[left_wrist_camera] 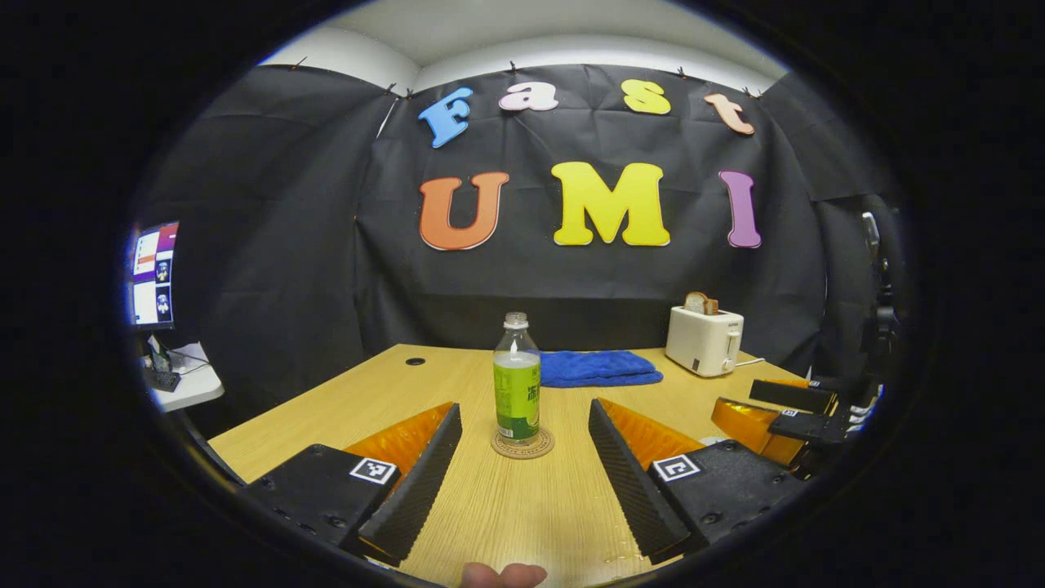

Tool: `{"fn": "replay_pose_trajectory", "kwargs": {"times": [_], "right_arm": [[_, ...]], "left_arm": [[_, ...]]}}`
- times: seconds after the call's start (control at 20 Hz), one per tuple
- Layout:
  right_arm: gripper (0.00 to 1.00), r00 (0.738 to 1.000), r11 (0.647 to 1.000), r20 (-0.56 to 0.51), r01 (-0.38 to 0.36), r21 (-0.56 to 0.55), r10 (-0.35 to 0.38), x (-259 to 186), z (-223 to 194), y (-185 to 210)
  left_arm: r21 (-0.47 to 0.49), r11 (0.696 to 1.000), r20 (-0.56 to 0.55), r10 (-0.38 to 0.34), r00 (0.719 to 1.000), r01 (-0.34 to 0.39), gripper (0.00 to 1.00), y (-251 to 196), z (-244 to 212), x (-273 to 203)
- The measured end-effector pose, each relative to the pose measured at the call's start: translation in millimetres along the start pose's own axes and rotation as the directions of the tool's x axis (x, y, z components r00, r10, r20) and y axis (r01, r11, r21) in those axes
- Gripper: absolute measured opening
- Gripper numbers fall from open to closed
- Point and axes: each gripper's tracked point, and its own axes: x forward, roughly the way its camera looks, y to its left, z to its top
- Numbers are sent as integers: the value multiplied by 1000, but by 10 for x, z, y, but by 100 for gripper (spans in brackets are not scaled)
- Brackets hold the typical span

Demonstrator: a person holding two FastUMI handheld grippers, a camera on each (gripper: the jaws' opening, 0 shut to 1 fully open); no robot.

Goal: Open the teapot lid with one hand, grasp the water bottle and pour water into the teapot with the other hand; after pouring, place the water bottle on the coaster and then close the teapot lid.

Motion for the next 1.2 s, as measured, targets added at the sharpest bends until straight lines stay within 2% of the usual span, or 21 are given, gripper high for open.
{"fn": "replay_pose_trajectory", "kwargs": {"times": [0.05, 0.15, 0.4, 0.6, 0.8, 0.95, 1.2], "right_arm": [[91, 1000, 1000, 22, 11, -8, -11, -74, 92, -28], [95, 997, 999, 69, 46, -14, -45, -247, 248, -91], [93, 982, 991, 136, 133, -34, -127, -664, 411, -199], [95, 975, 984, 151, 171, -49, -162, -849, 435, -159], [94, 976, 985, 143, 172, -25, -166, -870, 432, -27], [97, 972, 982, 156, 183, -50, -173, -914, 489, 4], [96, 969, 980, 164, 194, -53, -183, -954, 499, 46]], "left_arm": [[5, 1000, 5, -8, 1000, 8, 98, -52, 13, -9], [9, 1000, 25, -28, 999, 28, 98, -175, 56, -62], [26, 997, 60, -73, 996, 71, 98, -352, 81, -204], [63, 993, 80, -110, 991, 105, 97, -377, 38, -258], [54, 993, 84, -107, 991, 102, 98, -357, 101, -337], [43, 993, 66, -116, 991, 114, 98, -358, 60, -349], [19, 995, 51, -103, 993, 102, 98, -253, 69, -370]]}}
